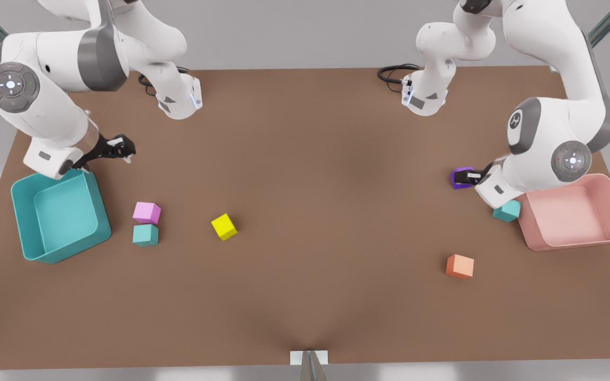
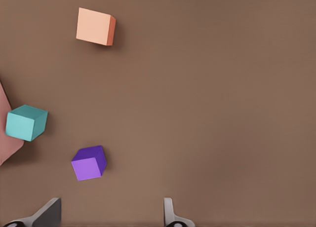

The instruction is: Stack the two blue cubes on top of each other

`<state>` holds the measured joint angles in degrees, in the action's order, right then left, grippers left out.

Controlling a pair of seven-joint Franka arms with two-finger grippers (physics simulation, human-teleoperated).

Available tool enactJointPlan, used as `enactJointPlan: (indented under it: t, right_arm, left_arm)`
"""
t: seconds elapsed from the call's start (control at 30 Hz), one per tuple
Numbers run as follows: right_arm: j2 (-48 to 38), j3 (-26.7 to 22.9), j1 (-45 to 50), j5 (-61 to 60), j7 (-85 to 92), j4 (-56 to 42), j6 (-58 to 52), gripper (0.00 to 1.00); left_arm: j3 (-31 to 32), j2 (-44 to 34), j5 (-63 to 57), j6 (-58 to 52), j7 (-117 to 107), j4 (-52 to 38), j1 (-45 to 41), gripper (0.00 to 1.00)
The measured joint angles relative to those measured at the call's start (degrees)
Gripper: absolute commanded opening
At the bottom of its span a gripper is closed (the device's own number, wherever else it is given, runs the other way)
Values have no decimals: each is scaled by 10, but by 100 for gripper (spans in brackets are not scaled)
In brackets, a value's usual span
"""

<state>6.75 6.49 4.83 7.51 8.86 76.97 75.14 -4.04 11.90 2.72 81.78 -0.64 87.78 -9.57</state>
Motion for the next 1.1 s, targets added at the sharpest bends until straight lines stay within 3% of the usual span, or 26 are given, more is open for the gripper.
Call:
enactJointPlan:
  t: [0.3,0.6,0.8,1.1]
  right_arm:
    - [223,-6,-67,18,6,-7,90,100]
    - [211,-3,-120,-19,10,179,298,100]
    - [221,-5,-127,-47,10,229,407,100]
    - [247,-6,-142,-53,9,248,456,100]
  left_arm:
    - [1,4,21,-9,-3,-15,-2,100]
    - [7,2,24,-19,-7,-22,-4,100]
    - [16,2,25,-32,-14,-32,-7,100]
    - [15,5,25,-44,-22,-30,0,100]
